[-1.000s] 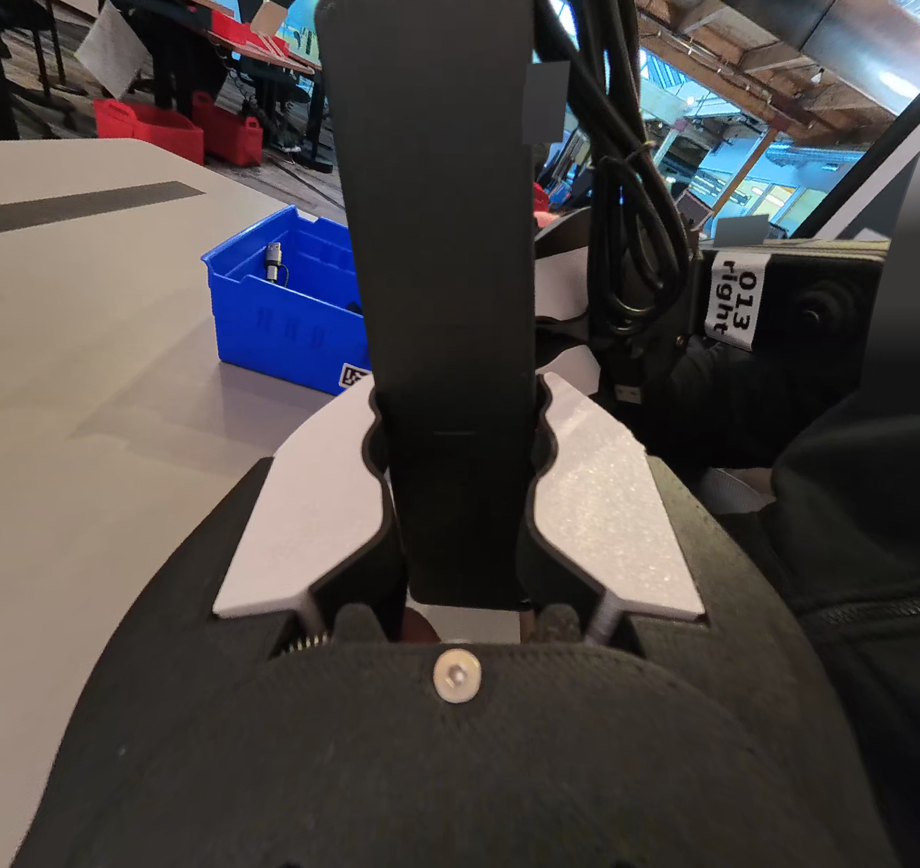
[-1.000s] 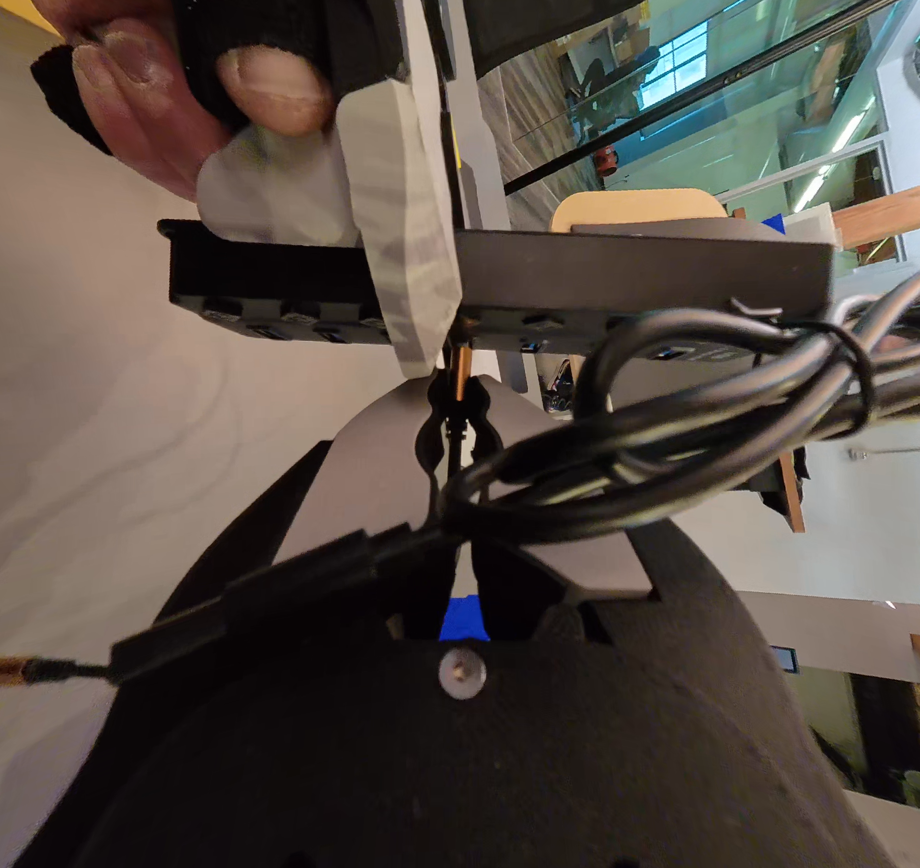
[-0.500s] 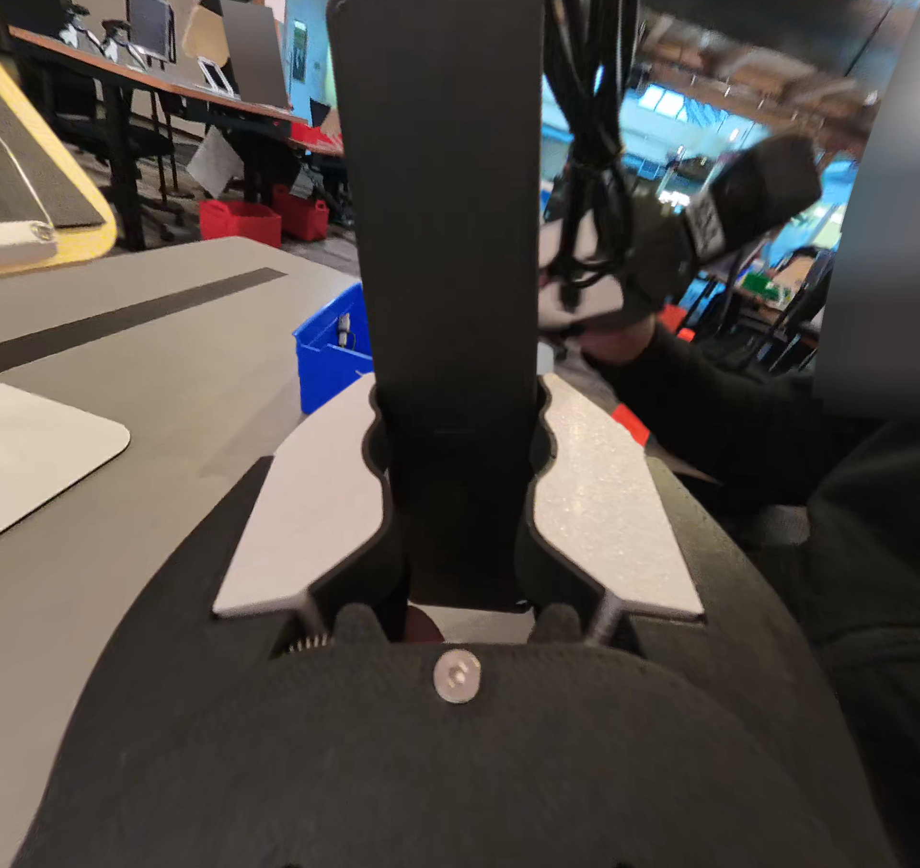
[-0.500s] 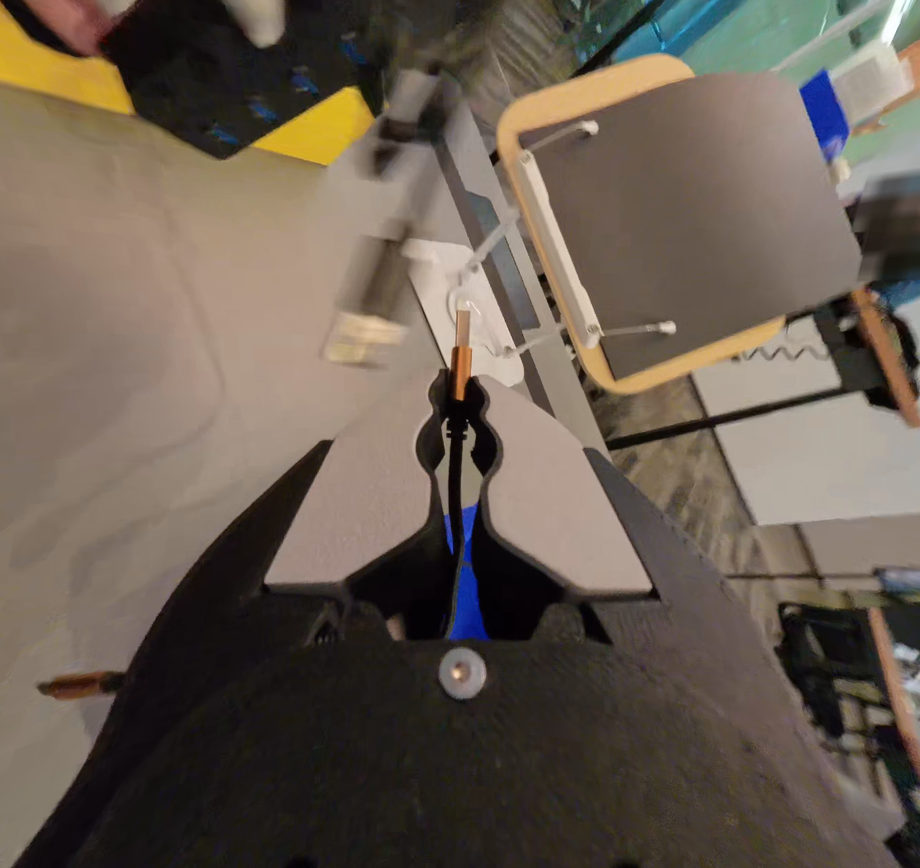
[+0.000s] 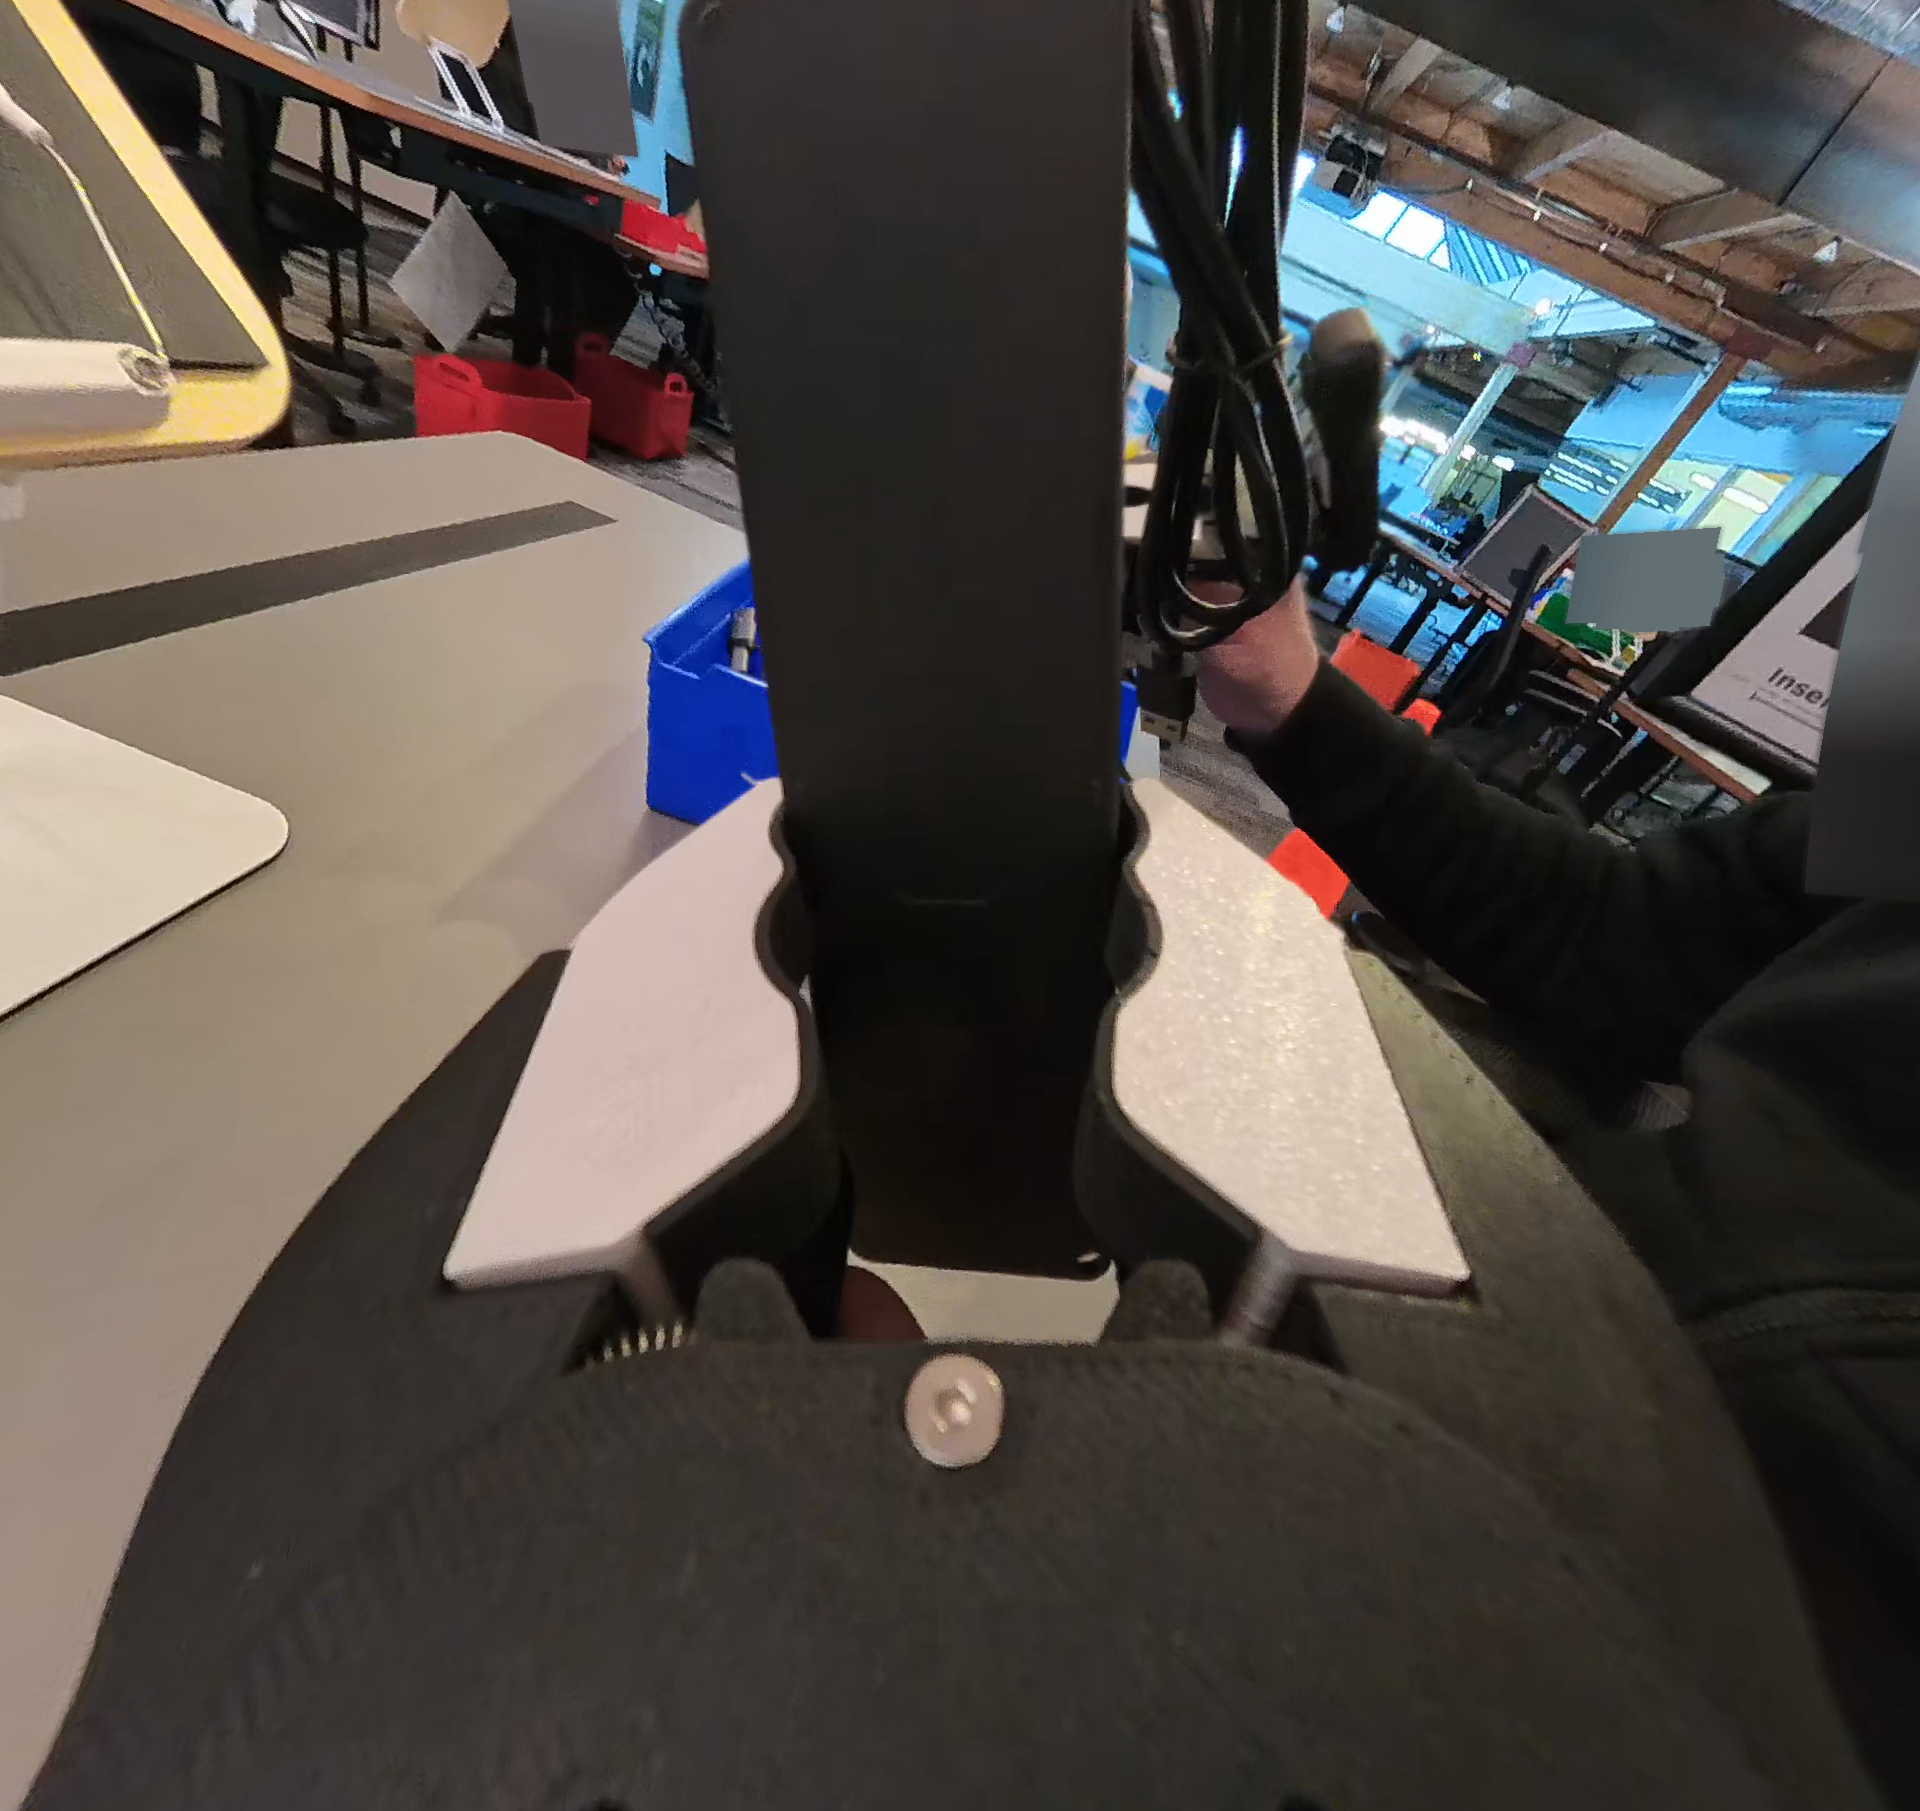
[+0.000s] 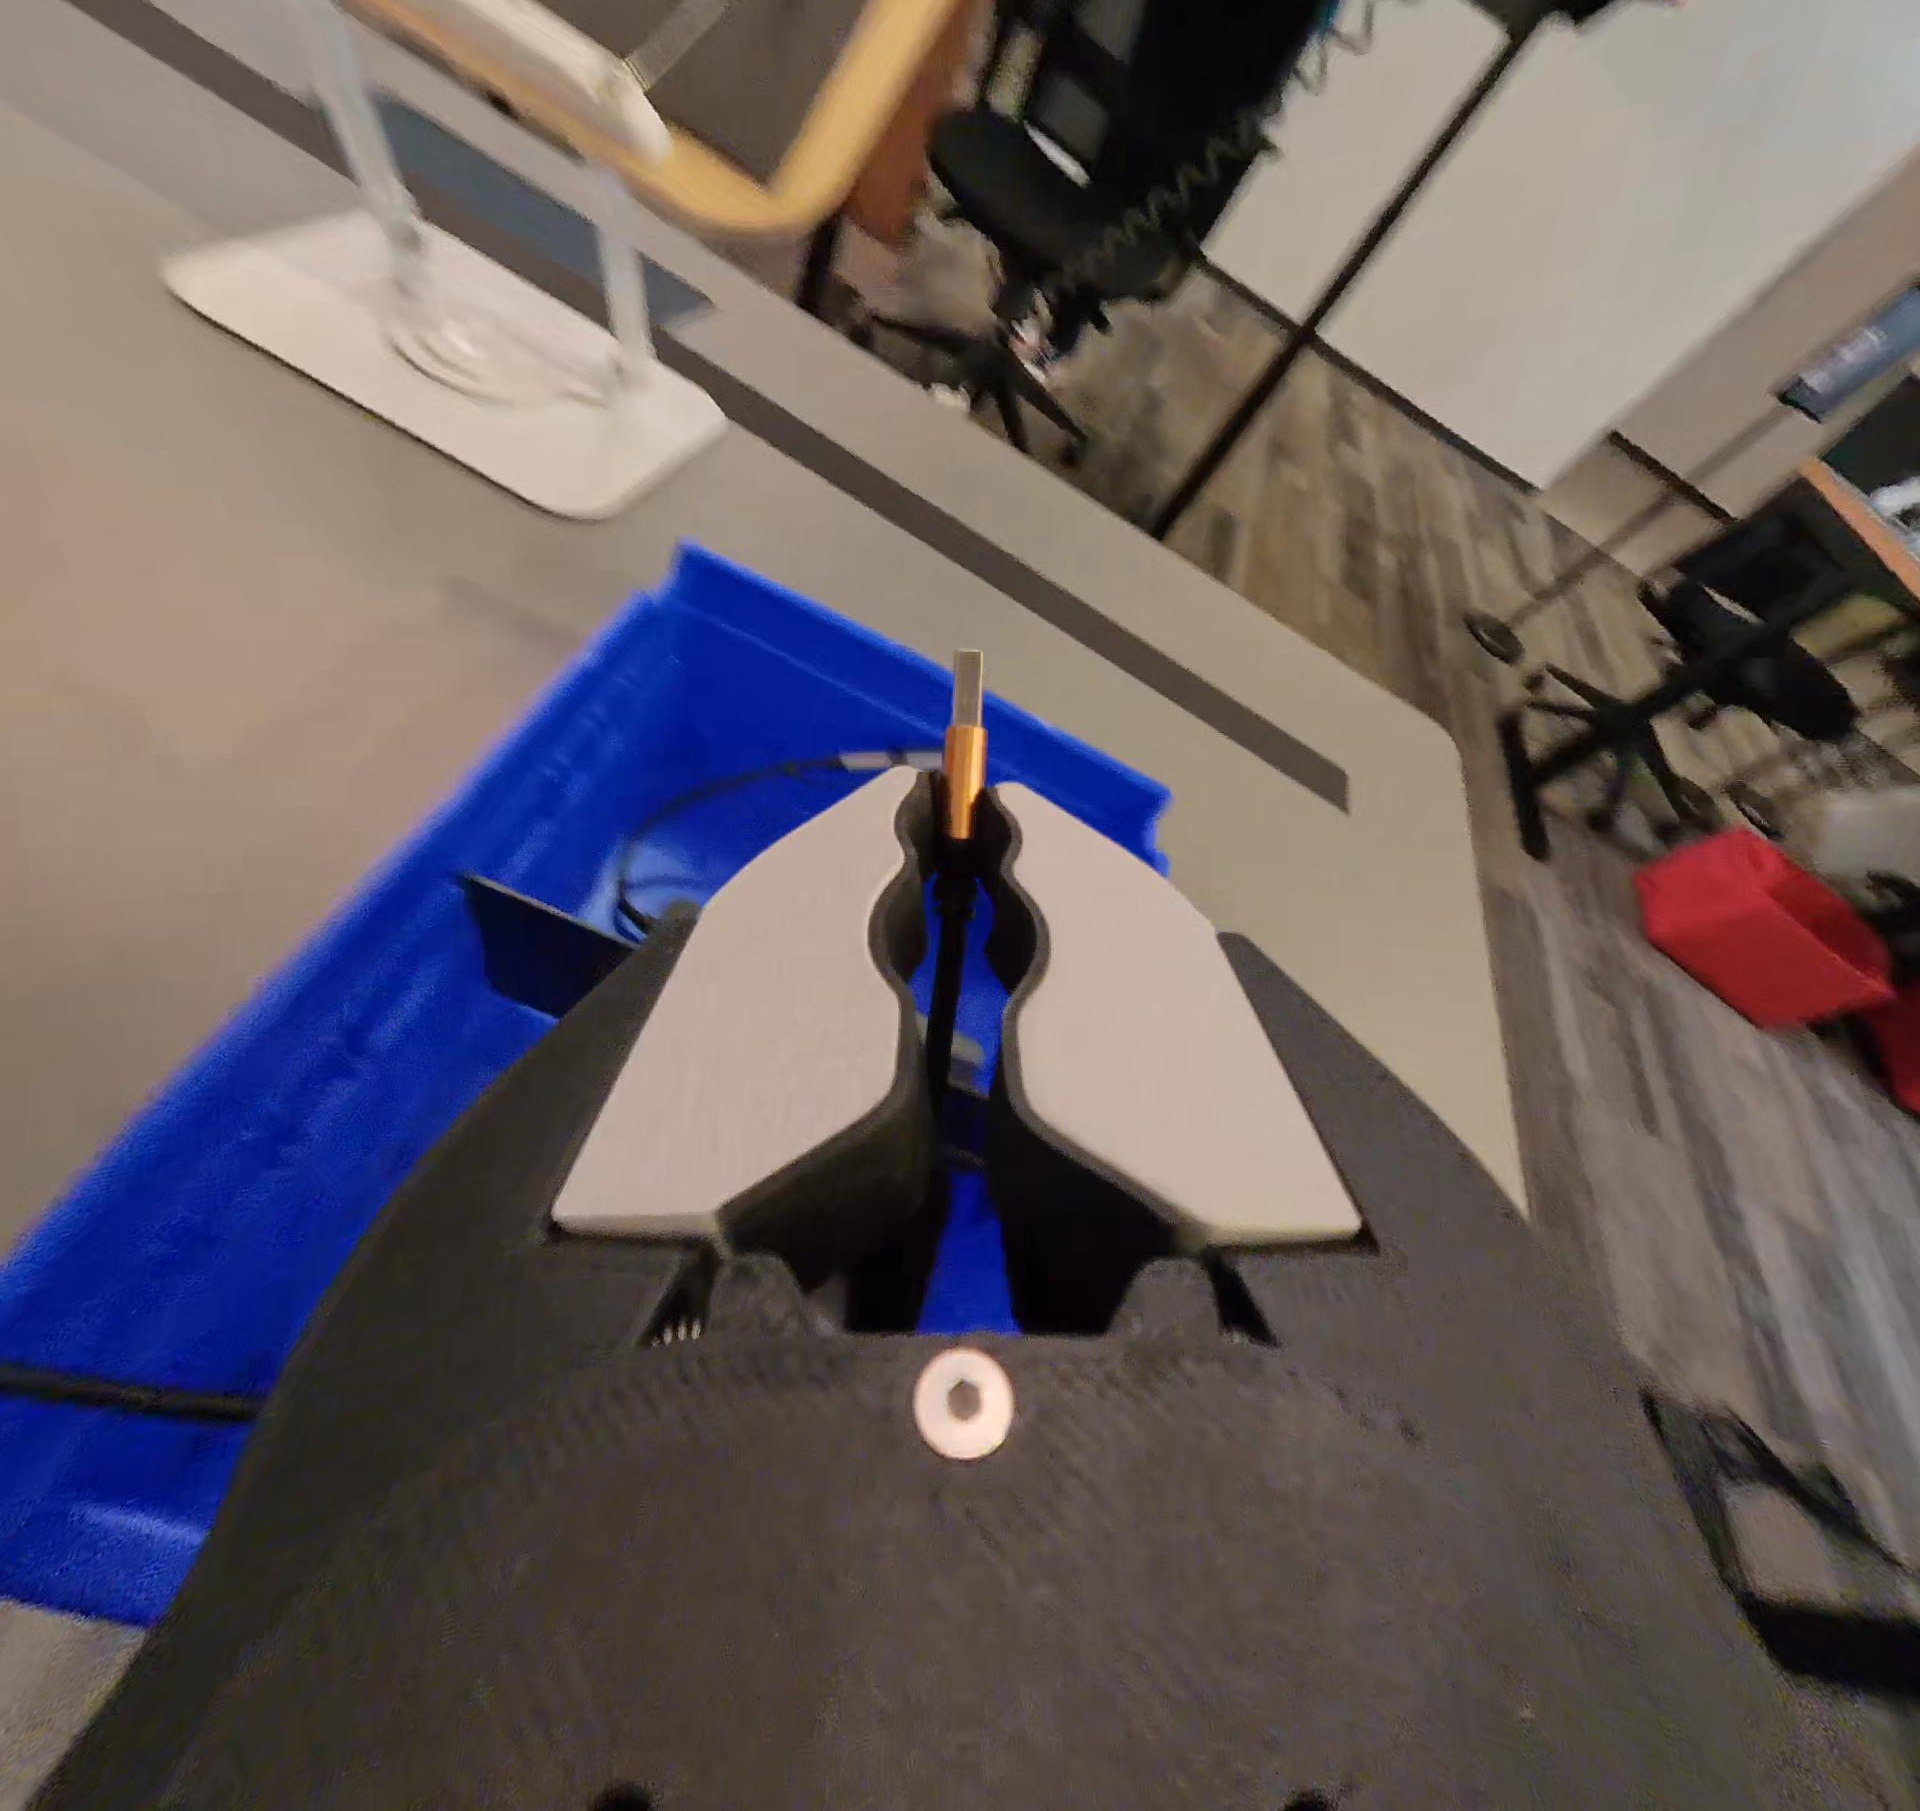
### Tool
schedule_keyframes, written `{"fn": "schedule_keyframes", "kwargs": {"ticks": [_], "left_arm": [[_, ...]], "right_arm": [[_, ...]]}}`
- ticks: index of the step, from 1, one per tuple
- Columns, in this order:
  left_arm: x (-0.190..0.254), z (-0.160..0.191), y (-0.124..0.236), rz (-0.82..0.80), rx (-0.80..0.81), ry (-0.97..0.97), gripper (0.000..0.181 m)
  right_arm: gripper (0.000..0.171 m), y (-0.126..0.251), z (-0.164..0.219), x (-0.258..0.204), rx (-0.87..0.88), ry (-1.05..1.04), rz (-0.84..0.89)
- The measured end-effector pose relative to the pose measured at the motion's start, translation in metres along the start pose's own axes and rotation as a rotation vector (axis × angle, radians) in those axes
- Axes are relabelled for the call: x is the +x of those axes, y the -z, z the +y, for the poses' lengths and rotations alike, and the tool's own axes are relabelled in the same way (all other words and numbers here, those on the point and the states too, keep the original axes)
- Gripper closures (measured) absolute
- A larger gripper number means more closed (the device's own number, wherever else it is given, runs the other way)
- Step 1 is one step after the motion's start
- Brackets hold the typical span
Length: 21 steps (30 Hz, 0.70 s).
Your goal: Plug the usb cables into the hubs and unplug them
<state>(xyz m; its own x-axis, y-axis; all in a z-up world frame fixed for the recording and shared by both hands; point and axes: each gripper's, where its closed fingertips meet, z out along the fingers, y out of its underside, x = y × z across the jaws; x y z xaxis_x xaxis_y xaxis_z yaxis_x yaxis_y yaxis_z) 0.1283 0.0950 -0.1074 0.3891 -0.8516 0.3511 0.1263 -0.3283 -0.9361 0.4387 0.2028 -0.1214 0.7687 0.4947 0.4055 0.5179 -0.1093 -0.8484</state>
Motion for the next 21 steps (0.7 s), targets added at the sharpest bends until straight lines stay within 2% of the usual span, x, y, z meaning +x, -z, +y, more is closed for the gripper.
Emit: {"fn": "schedule_keyframes", "kwargs": {"ticks": [4, 8, 12, 19, 21], "left_arm": [[0.001, 0.006, -0.004, 0.007, -0.018, 0.000, 0.126], [-0.002, 0.011, -0.006, -0.001, -0.041, -0.002, 0.126], [-0.003, 0.018, -0.008, -0.001, -0.059, 0.005, 0.126], [-0.003, 0.018, -0.007, 0.004, -0.061, 0.005, 0.126], [-0.004, 0.019, -0.007, 0.003, -0.065, 0.008, 0.126]], "right_arm": [[0.164, -0.011, 0.049, 0.015, -0.132, -0.049, 0.074], [0.164, -0.013, 0.084, 0.029, -0.297, 0.046, 0.186], [0.164, -0.006, 0.087, 0.052, -0.356, 0.130, 0.299], [0.164, 0.008, 0.090, 0.090, -0.367, 0.072, 0.390], [0.164, 0.010, 0.090, 0.089, -0.347, 0.038, 0.368]]}}
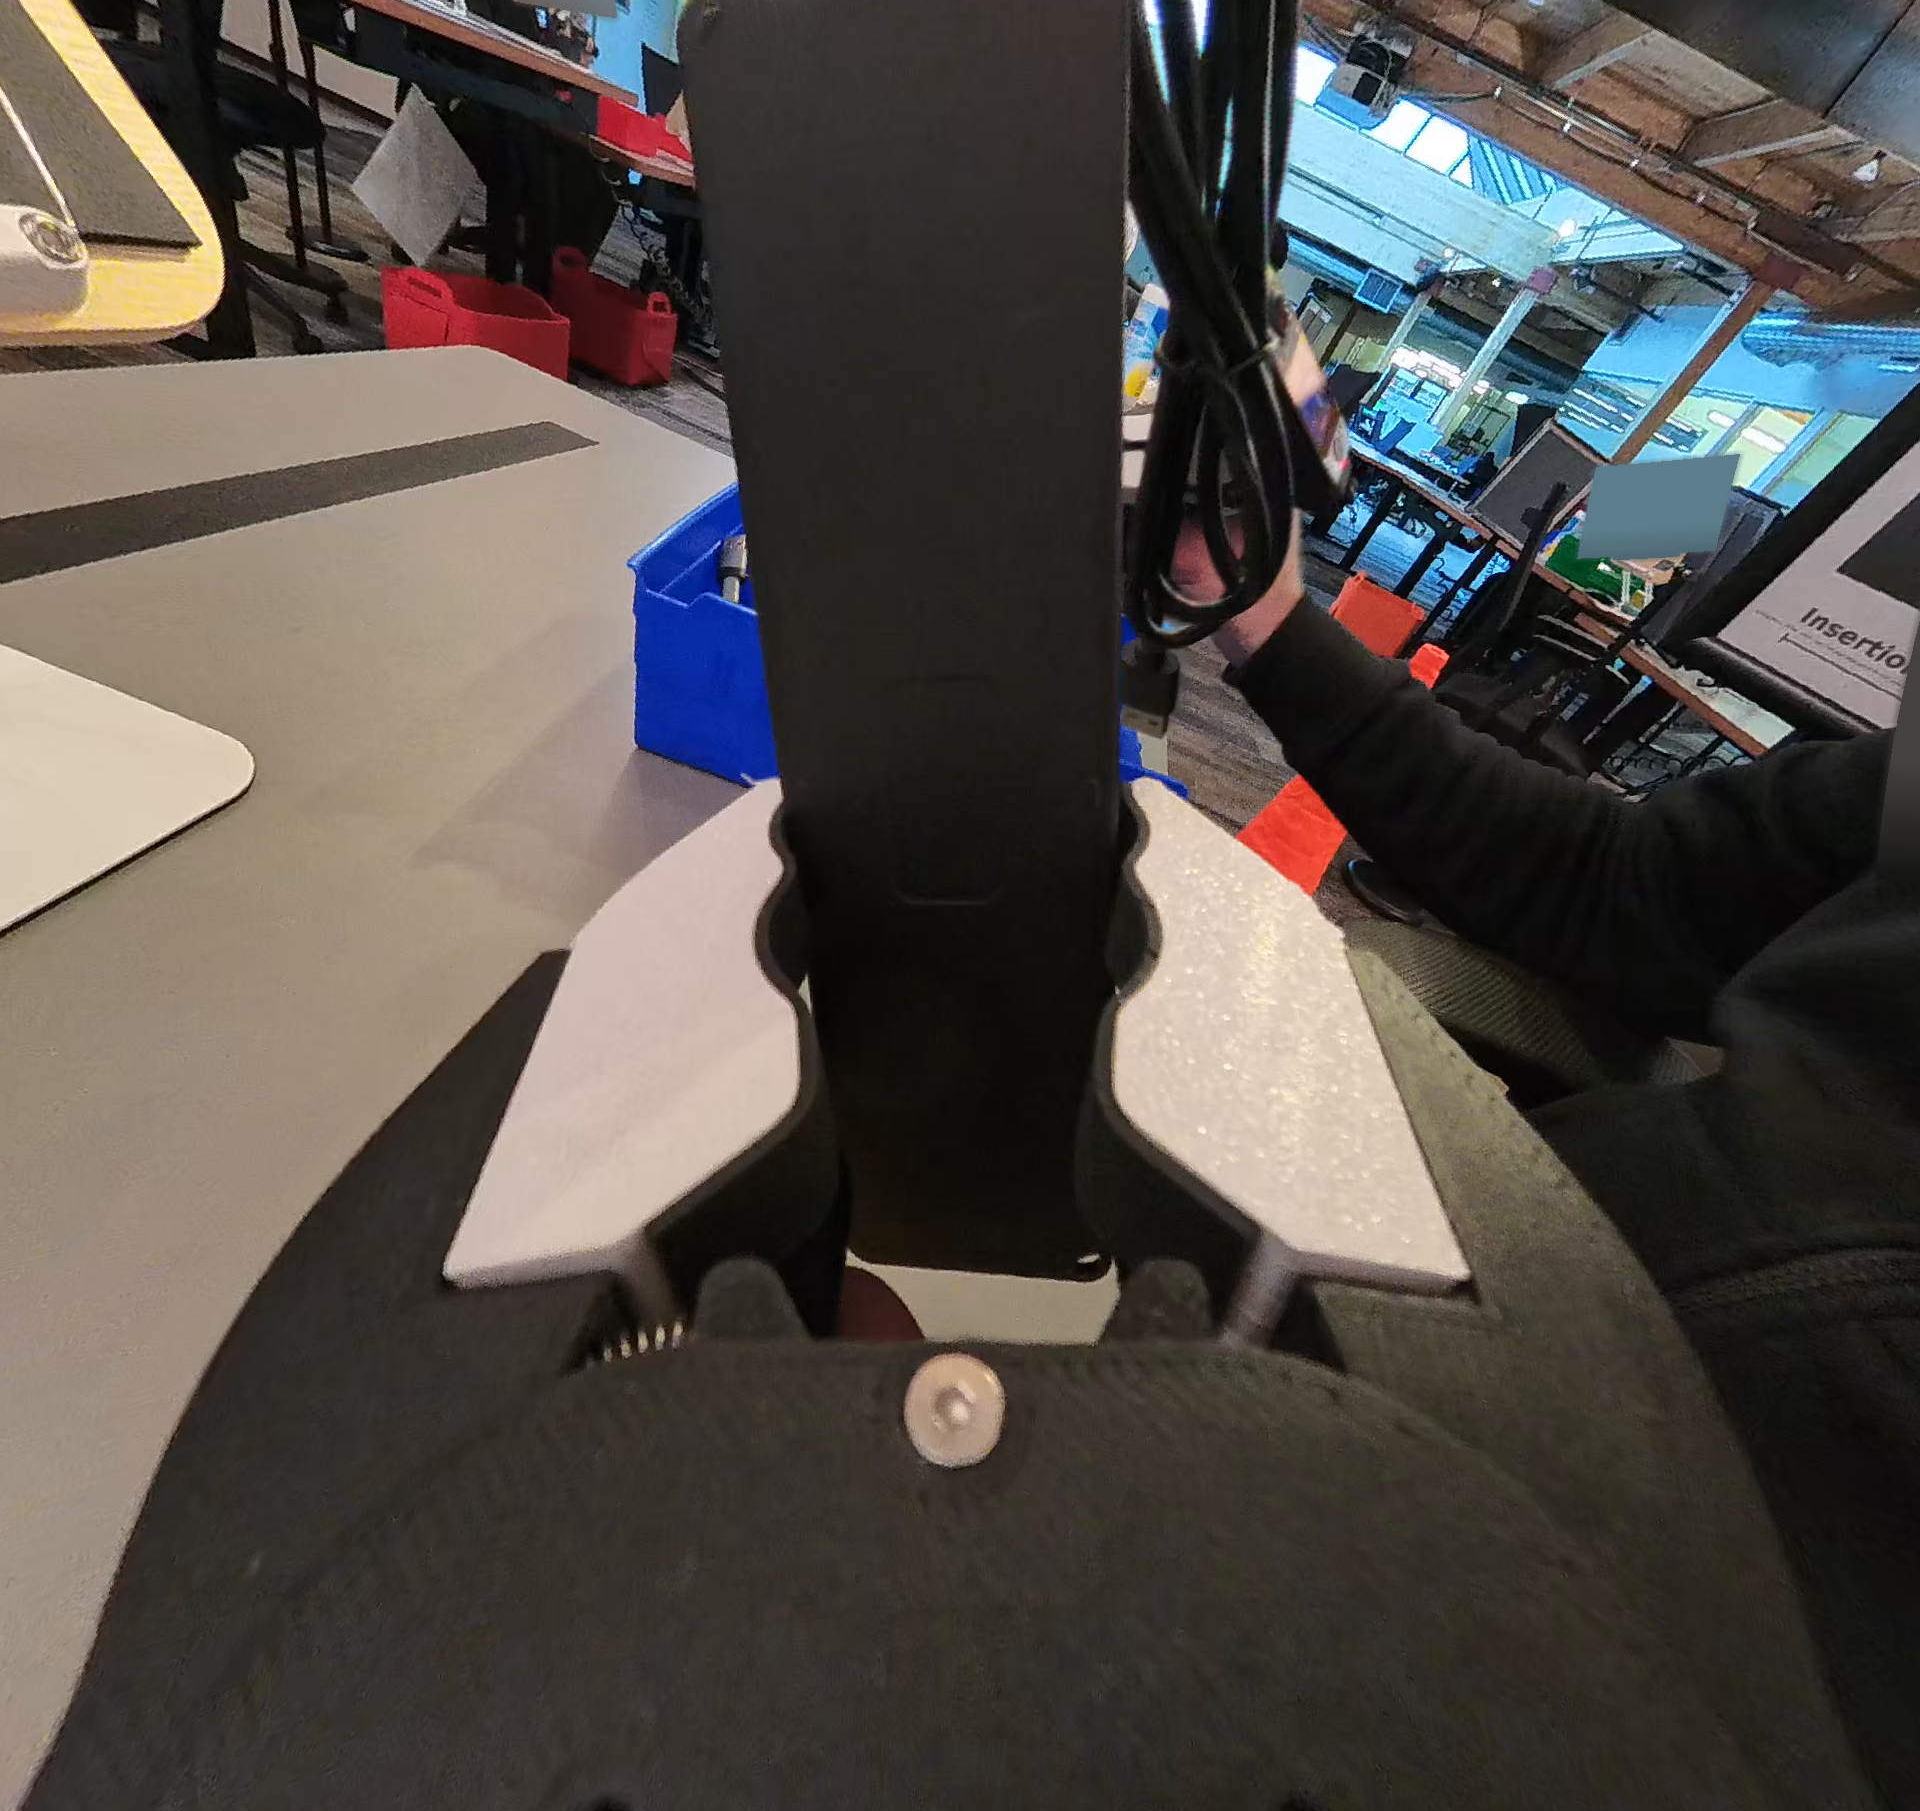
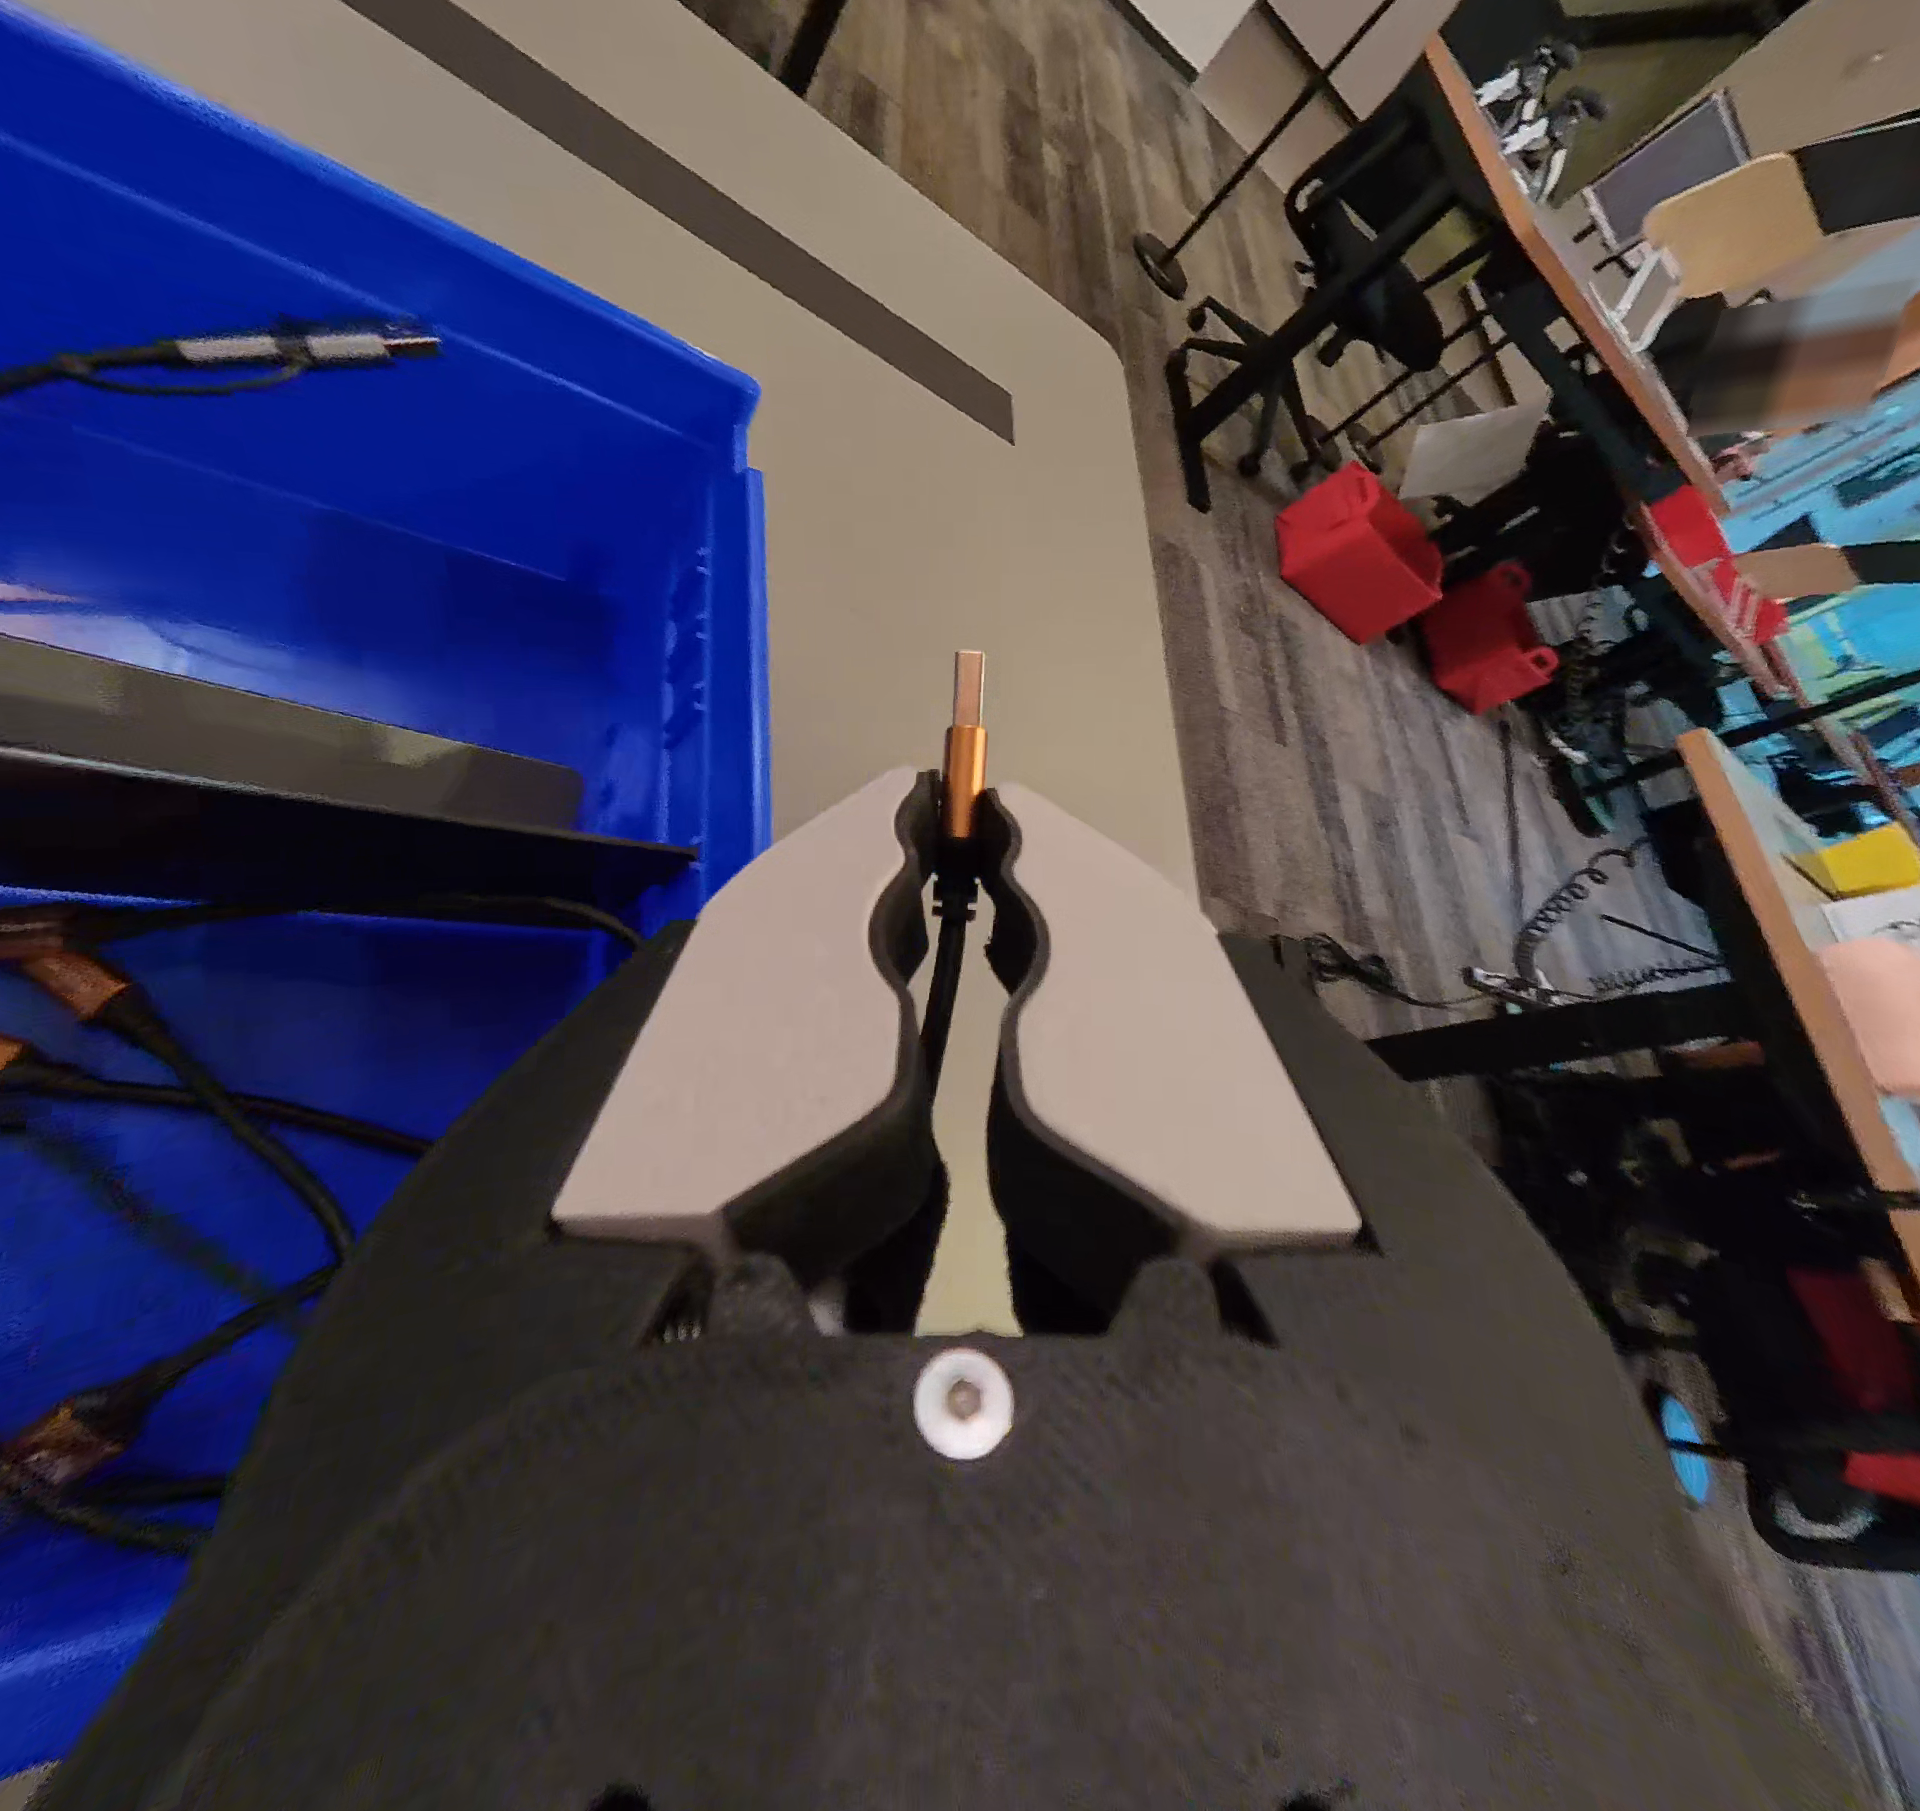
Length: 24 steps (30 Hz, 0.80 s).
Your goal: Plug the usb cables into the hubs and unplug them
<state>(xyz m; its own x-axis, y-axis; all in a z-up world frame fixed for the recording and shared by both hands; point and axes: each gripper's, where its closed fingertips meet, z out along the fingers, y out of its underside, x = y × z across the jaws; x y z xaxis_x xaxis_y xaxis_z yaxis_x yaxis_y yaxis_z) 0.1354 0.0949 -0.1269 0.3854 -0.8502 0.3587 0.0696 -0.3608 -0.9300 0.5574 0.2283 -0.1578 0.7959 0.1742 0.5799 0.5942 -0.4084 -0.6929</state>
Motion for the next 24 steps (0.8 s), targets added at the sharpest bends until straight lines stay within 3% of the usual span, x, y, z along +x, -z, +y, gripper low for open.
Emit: {"fn": "schedule_keyframes", "kwargs": {"ticks": [8, 9, 10, 11, 14, 18, 24], "left_arm": [[0.002, 0.006, -0.005, 0.016, -0.017, 0.013, 0.126], [0.003, 0.006, -0.005, 0.020, -0.019, 0.013, 0.126], [0.003, 0.007, -0.006, 0.022, -0.021, 0.013, 0.126], [0.004, 0.007, -0.006, 0.025, -0.021, 0.016, 0.126], [0.002, 0.011, -0.009, 0.017, -0.033, 0.011, 0.126], [-0.002, 0.018, -0.013, -0.024, -0.069, -0.032, 0.126], [0.001, 0.034, -0.025, -0.073, -0.153, -0.144, 0.126]], "right_arm": [[0.160, 0.004, 0.001, -0.100, -0.007, 0.146, -0.373], [0.150, 0.004, 0.007, -0.112, -0.043, 0.171, -0.438], [0.126, 0.004, 0.015, -0.121, -0.115, 0.165, -0.495], [0.113, 0.006, 0.019, -0.127, -0.160, 0.157, -0.549], [0.103, 0.020, 0.008, -0.134, -0.123, 0.167, -0.623], [0.100, 0.054, -0.040, -0.139, 0.043, 0.165, -0.689], [0.094, 0.137, -0.129, -0.203, 0.332, 0.068, -1.088]]}}
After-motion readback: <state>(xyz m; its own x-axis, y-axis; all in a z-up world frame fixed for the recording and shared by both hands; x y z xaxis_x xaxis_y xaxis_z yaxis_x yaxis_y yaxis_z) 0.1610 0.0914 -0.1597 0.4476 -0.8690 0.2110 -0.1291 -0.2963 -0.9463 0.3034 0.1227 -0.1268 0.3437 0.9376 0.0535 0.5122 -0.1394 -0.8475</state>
